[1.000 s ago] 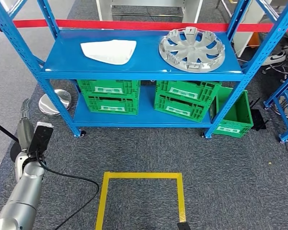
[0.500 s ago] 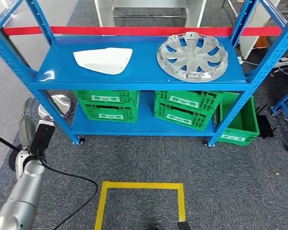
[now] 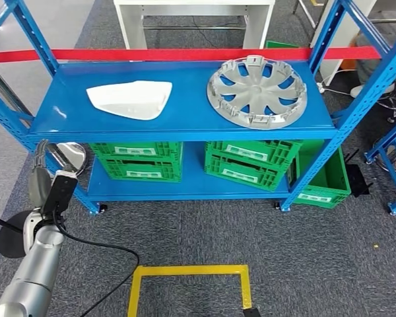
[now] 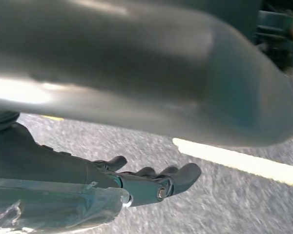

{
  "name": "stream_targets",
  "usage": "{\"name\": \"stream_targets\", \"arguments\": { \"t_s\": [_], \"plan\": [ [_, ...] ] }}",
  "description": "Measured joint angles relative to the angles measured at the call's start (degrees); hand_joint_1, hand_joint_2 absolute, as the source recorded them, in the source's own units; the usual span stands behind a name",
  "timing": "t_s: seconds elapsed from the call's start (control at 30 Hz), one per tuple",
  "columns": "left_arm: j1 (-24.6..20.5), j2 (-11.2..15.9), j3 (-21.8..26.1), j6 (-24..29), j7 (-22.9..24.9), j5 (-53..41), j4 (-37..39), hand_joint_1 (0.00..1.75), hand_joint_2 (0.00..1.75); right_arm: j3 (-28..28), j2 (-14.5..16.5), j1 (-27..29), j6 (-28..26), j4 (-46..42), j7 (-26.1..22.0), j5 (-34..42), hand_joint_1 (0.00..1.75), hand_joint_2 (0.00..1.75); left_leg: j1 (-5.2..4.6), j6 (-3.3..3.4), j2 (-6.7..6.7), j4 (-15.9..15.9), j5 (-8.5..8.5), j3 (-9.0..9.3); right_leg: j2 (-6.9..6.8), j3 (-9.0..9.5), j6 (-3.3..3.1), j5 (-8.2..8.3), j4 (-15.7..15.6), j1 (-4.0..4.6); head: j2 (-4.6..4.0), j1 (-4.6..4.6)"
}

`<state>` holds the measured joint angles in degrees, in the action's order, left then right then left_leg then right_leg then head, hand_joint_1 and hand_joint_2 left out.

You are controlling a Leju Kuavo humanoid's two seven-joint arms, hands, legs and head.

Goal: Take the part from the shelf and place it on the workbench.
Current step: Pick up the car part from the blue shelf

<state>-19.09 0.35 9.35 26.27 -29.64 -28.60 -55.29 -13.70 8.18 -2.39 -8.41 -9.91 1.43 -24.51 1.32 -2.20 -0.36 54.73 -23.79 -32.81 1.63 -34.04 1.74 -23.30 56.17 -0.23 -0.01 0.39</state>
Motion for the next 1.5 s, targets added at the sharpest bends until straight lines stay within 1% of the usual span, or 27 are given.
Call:
{"name": "stream_targets", "arguments": {
  "t_s": [0.1, 0.17, 0.23, 0.3, 0.37, 0.4, 0.43, 0.53, 0.83, 0.9, 0.97, 1.03, 1.07, 1.1, 1.13, 1.17, 1.2, 1.23, 1.27, 1.3, 1.33, 1.37, 1.4, 1.43, 1.47, 1.5],
  "plan": [
    [-0.3, 0.0, 0.0, 0.1, 0.0, 0.0, -0.1, 0.00, 0.00, 0.0, 0.0, -0.5, 0.0, 0.0, 0.0, 0.0, 0.00, 0.00, 0.07, -0.03, -0.37, 0.2, 0.27, -0.27, -0.07, 0.10, 0.06, 0.31, -0.1, 0.06, -0.01, 0.11],
    [-0.2, 0.0, 0.1, 0.1, 0.0, 0.0, -0.1, 0.00, 0.00, 0.0, 0.0, -0.7, 0.0, 0.0, 0.0, -0.1, 0.00, 0.00, 0.06, 0.10, -0.50, 0.2, 0.24, -0.26, -0.11, 0.20, 0.39, 0.74, -0.2, 0.05, 0.00, 0.13],
    [0.0, 0.0, 0.1, 0.1, 0.0, 0.0, -0.1, 0.00, 0.00, 0.0, 0.0, -0.8, 0.0, 0.0, 0.0, -0.1, 0.00, 0.00, -0.04, 0.47, -0.61, 0.2, 0.15, -0.22, -0.23, 0.31, 0.50, 0.95, -0.4, 0.02, 0.01, 0.15],
    [0.1, 0.0, 0.1, 0.2, -0.1, -0.1, -0.2, 0.00, 0.00, 0.0, 0.0, -0.9, 0.0, 0.0, 0.0, -0.1, 0.00, 0.00, -0.28, 0.89, -0.63, 0.2, 0.04, -0.19, -0.43, 0.59, 0.38, 0.68, -0.9, -0.10, 0.01, 0.12],
    [0.1, 0.0, 0.1, 0.3, -0.1, -0.2, -0.4, 0.00, 0.00, 0.0, 0.0, -1.0, 0.0, 0.0, 0.0, -0.2, 0.00, 0.00, -0.50, 1.12, -0.62, 0.3, 0.03, -0.17, -0.55, 0.79, 0.63, 0.41, -1.3, -0.28, 0.01, 0.11],
    [0.0, 0.0, 0.1, 0.3, -0.1, -0.2, -0.5, 0.00, 0.00, 0.0, 0.0, -1.0, 0.0, 0.0, 0.0, -0.2, 0.00, 0.00, -0.57, 1.19, -0.61, 0.3, 0.06, -0.16, -0.56, 0.80, 0.89, 0.43, -1.3, -0.36, 0.01, 0.10],
    [0.0, 0.0, 0.1, 0.3, -0.1, -0.3, -0.6, 0.00, 0.00, 0.0, 0.0, -1.0, 0.0, 0.0, 0.0, -0.2, 0.00, 0.00, -0.59, 1.22, -0.61, 0.3, 0.09, -0.13, -0.56, 0.80, 1.03, 0.44, -1.3, -0.38, 0.01, 0.10],
    [-0.1, 0.0, 0.1, 0.4, -0.1, -0.4, -1.1, 0.00, 0.00, 0.0, 0.0, -1.2, 0.0, 0.0, 0.0, -0.2, 0.00, 0.00, -0.59, 1.27, -0.61, 0.3, 0.17, -0.04, -0.56, 0.79, 1.15, 0.50, -1.2, -0.37, 0.01, 0.10],
    [-0.7, -0.1, 0.0, 0.2, -0.1, -0.7, -1.8, 0.00, 0.00, 0.0, 0.0, -1.5, 0.0, 0.0, 0.1, -0.3, 0.00, 0.00, -0.58, 1.09, -0.60, 0.4, 0.30, 0.20, -0.55, 0.78, 1.06, 0.46, -0.7, -0.35, 0.01, 0.08],
    [-0.8, -0.1, 0.0, -0.2, 0.0, -0.8, -1.9, 0.00, 0.00, 0.0, 0.0, -1.5, 0.0, 0.0, 0.1, -0.4, 0.00, 0.00, -0.72, 1.34, -0.59, 0.5, 0.13, 0.16, -0.55, 0.82, 1.25, 0.46, -0.8, -0.50, 0.01, 0.07],
    [-1.0, 0.0, 0.0, -0.4, 0.3, -0.9, -2.1, 0.00, 0.00, 0.0, 0.1, -1.5, 0.0, -0.1, 0.0, -0.5, 0.00, 0.00, -0.76, 1.92, -0.59, 0.2, -0.11, 0.17, -0.57, 0.96, 1.73, 0.82, -0.5, -0.56, 0.00, 0.05],
    [-1.3, 0.0, -0.1, -0.4, 0.5, -1.0, -2.3, 0.00, 0.00, 0.0, 0.1, -1.6, 0.0, -0.1, 0.0, -0.6, 0.00, 0.00, -0.52, 2.55, -0.58, -0.2, -0.30, 0.72, -0.67, 0.53, 2.07, 0.54, 0.7, -0.56, -0.01, 0.15],
    [-1.4, 0.0, -0.1, -0.4, 0.6, -1.0, -2.4, 0.00, 0.00, 0.0, 0.1, -1.7, 0.0, -0.2, -0.1, -0.6, 0.00, 0.00, -0.40, 2.81, -0.57, -0.3, -0.48, 1.11, -0.74, -0.34, 2.10, -0.44, 2.4, -0.58, -0.01, 0.31],
    [-1.6, 0.0, -0.1, -0.5, 0.6, -1.1, -2.4, 0.00, 0.00, 0.0, 0.1, -1.7, 0.0, -0.2, -0.1, -0.7, 0.00, 0.00, -0.33, 2.93, -0.55, -0.4, -0.58, 1.44, -0.81, -1.90, 2.11, -1.89, 5.3, -0.60, -0.01, 0.43],
    [-1.6, 0.0, -0.1, -0.5, 0.7, -1.1, -2.5, 0.00, 0.00, 0.0, 0.1, -1.7, 0.0, -0.2, -0.2, -0.7, 0.00, 0.00, -0.33, 2.96, -0.54, -0.3, -0.77, 1.67, -0.86, -3.88, 2.15, -3.55, 9.1, -0.61, -0.01, 0.58],
    [-1.6, 0.0, -0.1, -0.5, 0.8, -1.1, -2.5, 0.00, 0.00, 0.0, 0.1, -1.7, 0.0, -0.3, -0.2, -0.8, 0.00, 0.00, -0.33, 2.91, -0.54, -0.3, -0.99, 1.89, -0.88, -6.12, 2.22, -5.07, 13.2, -0.64, -0.01, 0.66],
    [-1.6, 0.0, -0.1, -0.5, 0.9, -1.1, -2.5, 0.00, 0.00, -0.1, 0.1, -1.6, 0.0, -0.3, -0.2, -0.8, 0.00, 0.00, -0.29, 2.73, -0.56, -0.3, -1.23, 2.21, -0.89, -7.94, 2.31, -5.83, 16.1, -0.69, -0.01, 0.64],
    [-1.5, 0.0, -0.1, -0.5, 0.9, -1.2, -2.5, 0.00, 0.00, -0.2, 0.1, -1.5, 0.0, -0.3, -0.2, -0.9, 0.00, 0.00, -0.20, 2.44, -0.59, -0.2, -1.53, 2.66, -0.91, -8.85, 2.37, -5.51, 17.1, -0.78, -0.01, 0.66],
    [-1.5, -0.1, -0.1, -0.5, 1.0, -1.2, -2.5, 0.00, 0.00, -0.2, 0.1, -1.5, 0.0, -0.3, -0.2, -0.9, 0.00, 0.00, -0.02, 2.08, -0.63, -0.2, -1.93, 3.30, -0.94, -8.59, 2.48, -4.07, 15.6, -0.91, -0.01, 0.66],
    [-1.5, -0.1, -0.1, -0.5, 1.0, -1.2, -2.5, 0.00, 0.00, -0.3, 0.1, -1.5, 0.0, -0.3, -0.2, -0.9, 0.00, 0.00, 0.23, 1.62, -0.68, -0.2, -2.44, 4.08, -1.00, -7.32, 2.67, -1.79, 12.2, -1.10, -0.01, 0.66],
    [-1.5, -0.1, -0.1, -0.5, 1.0, -1.2, -2.5, 0.00, 0.00, -0.4, 0.2, -1.5, 0.0, -0.3, -0.2, -0.9, 0.00, 0.00, 0.39, 1.10, -0.69, -0.1, -3.05, 4.84, -1.07, -5.63, 2.99, 0.65, 8.0, -1.36, -0.02, 0.72],
    [-1.6, -0.2, -0.1, -0.5, 1.0, -1.2, -2.5, 0.00, 0.00, -0.5, 0.2, -1.5, 0.0, -0.3, -0.2, -0.9, 0.00, 0.00, 0.51, 0.59, -0.69, -0.1, -3.65, 5.44, -1.04, -4.22, 2.99, 1.82, 4.5, -1.47, -0.02, 0.86],
    [-1.7, -0.2, -0.1, -0.5, 1.0, -1.2, -2.5, 0.00, 0.00, -0.6, 0.3, -1.5, 0.0, -0.3, -0.3, -0.9, 0.00, 0.00, 0.54, 0.08, -0.69, -0.1, -4.16, 5.73, -0.99, -3.31, 2.62, 2.27, 2.4, -1.48, -0.02, 0.92],
    [-1.9, -0.2, -0.1, -0.5, 1.0, -1.2, -2.5, 0.00, 0.00, -0.7, 0.3, -1.6, 0.0, -0.3, -0.3, -0.9, 0.00, 0.00, 0.54, -0.45, -0.69, -0.2, -4.43, 5.94, -0.90, -2.99, 2.02, 2.00, 1.5, -1.40, -0.01, 0.95],
    [-2.0, -0.2, -0.1, -0.5, 1.0, -1.2, -2.6, 0.00, 0.00, -0.8, 0.3, -1.6, 0.0, -0.4, -0.3, -0.9, 0.00, 0.00, 0.58, -0.90, -0.69, -0.3, -4.47, 6.12, -0.82, -2.91, 1.11, 1.20, 1.6, -1.20, -0.01, 0.94],
    [-2.0, -0.2, -0.1, -0.5, 1.0, -1.3, -2.6, 0.00, 0.00, -0.9, 0.3, -1.6, 0.0, -0.4, -0.3, -0.9, 0.00, 0.00, 0.67, -1.29, -0.69, -0.2, -4.36, 6.19, -0.79, -2.59, 0.42, 1.04, 1.7, -1.12, 0.00, 0.80]
  ]
}}
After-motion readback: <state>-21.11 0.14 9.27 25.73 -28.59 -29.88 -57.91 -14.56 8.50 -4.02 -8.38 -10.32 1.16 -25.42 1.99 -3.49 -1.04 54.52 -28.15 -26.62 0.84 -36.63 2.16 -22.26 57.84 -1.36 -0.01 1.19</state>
